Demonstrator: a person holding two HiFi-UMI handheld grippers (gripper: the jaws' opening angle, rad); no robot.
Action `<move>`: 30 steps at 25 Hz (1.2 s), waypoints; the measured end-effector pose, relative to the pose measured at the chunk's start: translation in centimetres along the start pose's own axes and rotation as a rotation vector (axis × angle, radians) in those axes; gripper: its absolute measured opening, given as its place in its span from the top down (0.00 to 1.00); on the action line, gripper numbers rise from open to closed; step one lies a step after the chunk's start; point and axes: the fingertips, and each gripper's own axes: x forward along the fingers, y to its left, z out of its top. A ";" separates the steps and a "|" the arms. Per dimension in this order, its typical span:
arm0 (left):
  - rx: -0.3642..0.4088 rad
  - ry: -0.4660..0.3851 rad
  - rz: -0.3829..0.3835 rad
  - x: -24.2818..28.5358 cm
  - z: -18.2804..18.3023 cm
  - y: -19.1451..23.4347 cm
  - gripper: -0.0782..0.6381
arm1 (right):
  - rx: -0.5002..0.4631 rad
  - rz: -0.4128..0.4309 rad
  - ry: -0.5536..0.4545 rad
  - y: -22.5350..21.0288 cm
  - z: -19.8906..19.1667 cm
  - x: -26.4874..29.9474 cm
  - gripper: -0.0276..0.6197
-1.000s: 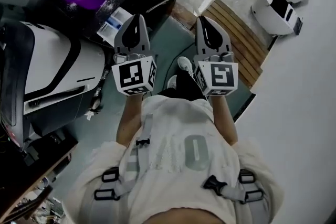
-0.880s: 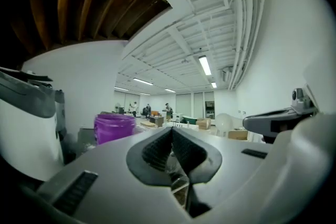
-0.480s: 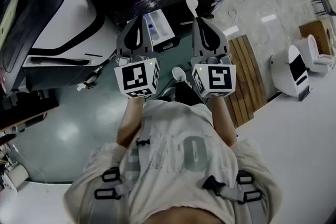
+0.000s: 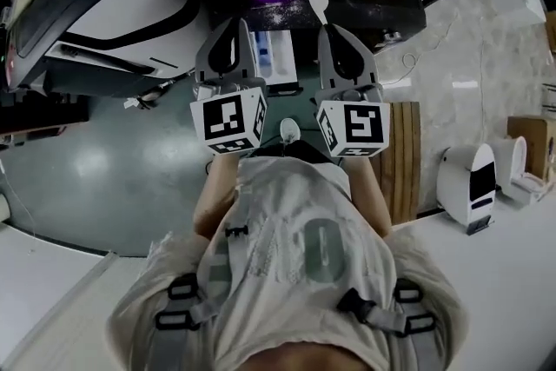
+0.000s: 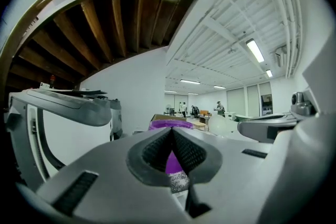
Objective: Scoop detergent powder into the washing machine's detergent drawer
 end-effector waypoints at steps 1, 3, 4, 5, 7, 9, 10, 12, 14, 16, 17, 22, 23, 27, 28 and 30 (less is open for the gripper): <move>-0.004 0.002 0.016 0.2 0.0 0.0 0.86 | 0.001 0.016 0.001 -0.2 -0.1 0.3 0.94; -0.003 0.004 0.043 0.3 0.0 0.0 0.86 | 0.003 0.041 0.005 -0.5 -0.4 0.7 0.94; 0.001 0.006 0.053 0.2 -0.1 0.0 0.86 | 0.007 0.050 0.010 -0.7 -0.7 0.9 0.94; 0.006 0.010 0.062 0.2 -0.2 0.0 0.86 | 0.013 0.058 0.015 -0.7 -0.9 1.0 0.94; 0.010 0.019 0.076 0.3 -0.3 0.1 0.86 | 0.026 0.070 0.022 -0.8 -1.2 1.2 0.94; 0.010 0.021 0.085 0.6 -0.2 0.2 0.86 | 0.029 0.077 0.025 -0.9 -1.3 1.5 0.94; 0.010 0.020 0.087 0.7 -0.2 0.2 0.86 | 0.030 0.078 0.025 -1.0 -1.3 1.7 0.94; 0.008 0.018 0.088 0.9 -0.1 0.4 0.86 | 0.033 0.078 0.024 -1.0 -1.3 2.0 0.94; 0.005 0.016 0.086 1.1 -0.1 0.6 0.86 | 0.034 0.074 0.020 -0.9 -1.1 2.2 0.94; 0.002 0.012 0.081 1.3 0.1 0.9 0.86 | 0.035 0.066 0.017 -0.9 -1.0 2.4 0.94; 0.001 0.010 0.079 1.4 0.1 1.0 0.86 | 0.036 0.060 0.016 -1.0 -0.9 2.5 0.94; -0.001 0.014 0.073 1.6 0.1 1.8 0.86 | 0.048 0.027 0.018 -1.2 -0.8 2.7 0.94; -0.002 0.016 0.071 1.7 0.1 2.0 0.86 | 0.051 0.020 0.016 -1.2 -0.8 2.7 0.94; -0.016 0.009 0.069 2.1 0.4 3.0 0.86 | 0.062 -0.001 0.011 -1.3 -0.5 3.1 0.94; -0.019 0.007 0.070 2.4 0.5 3.3 0.86 | 0.067 -0.005 0.009 -1.4 -0.5 3.3 0.94; -0.020 0.008 0.067 2.8 0.4 3.7 0.86 | 0.075 -0.018 0.006 -1.5 -0.4 3.6 0.94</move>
